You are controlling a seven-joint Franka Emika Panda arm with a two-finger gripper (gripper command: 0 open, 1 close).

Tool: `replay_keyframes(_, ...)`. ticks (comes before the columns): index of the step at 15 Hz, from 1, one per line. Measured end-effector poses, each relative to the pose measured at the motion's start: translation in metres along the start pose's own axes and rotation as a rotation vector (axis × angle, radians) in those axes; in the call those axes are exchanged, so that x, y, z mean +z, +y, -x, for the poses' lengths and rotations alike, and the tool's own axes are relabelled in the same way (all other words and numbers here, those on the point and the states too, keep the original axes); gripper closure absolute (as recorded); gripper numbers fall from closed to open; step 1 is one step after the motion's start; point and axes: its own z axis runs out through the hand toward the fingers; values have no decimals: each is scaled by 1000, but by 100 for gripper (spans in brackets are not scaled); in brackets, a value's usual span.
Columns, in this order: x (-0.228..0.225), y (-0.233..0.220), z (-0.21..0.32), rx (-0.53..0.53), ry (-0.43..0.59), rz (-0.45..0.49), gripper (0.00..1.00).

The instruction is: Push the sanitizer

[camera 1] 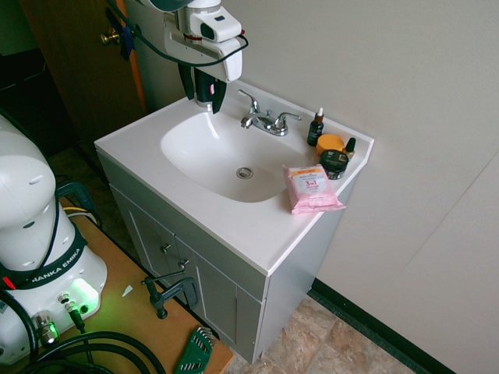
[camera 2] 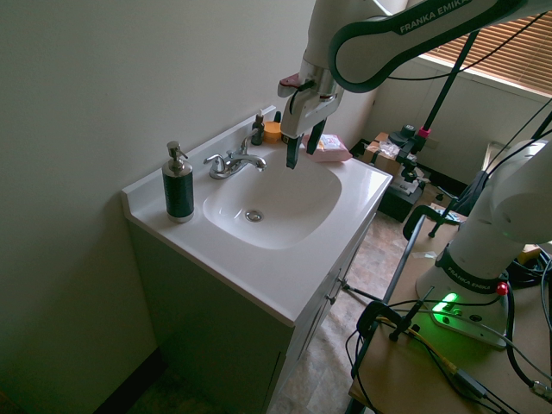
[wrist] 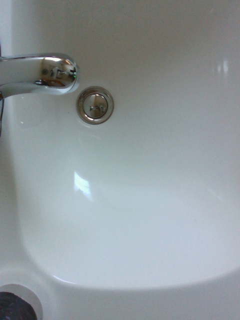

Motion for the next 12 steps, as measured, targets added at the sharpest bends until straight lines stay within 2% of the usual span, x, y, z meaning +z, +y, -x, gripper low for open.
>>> replay_keyframes(4,-9,-6,-3,-21,16,-14,0)
replay_keyframes(8,-73,-62,-21,-71,72,-55,0)
replay_keyframes(9,-89,-82,-23,-90,87,-58,100)
replay_keyframes(12,-110,-145,-21,-137,112,-43,100)
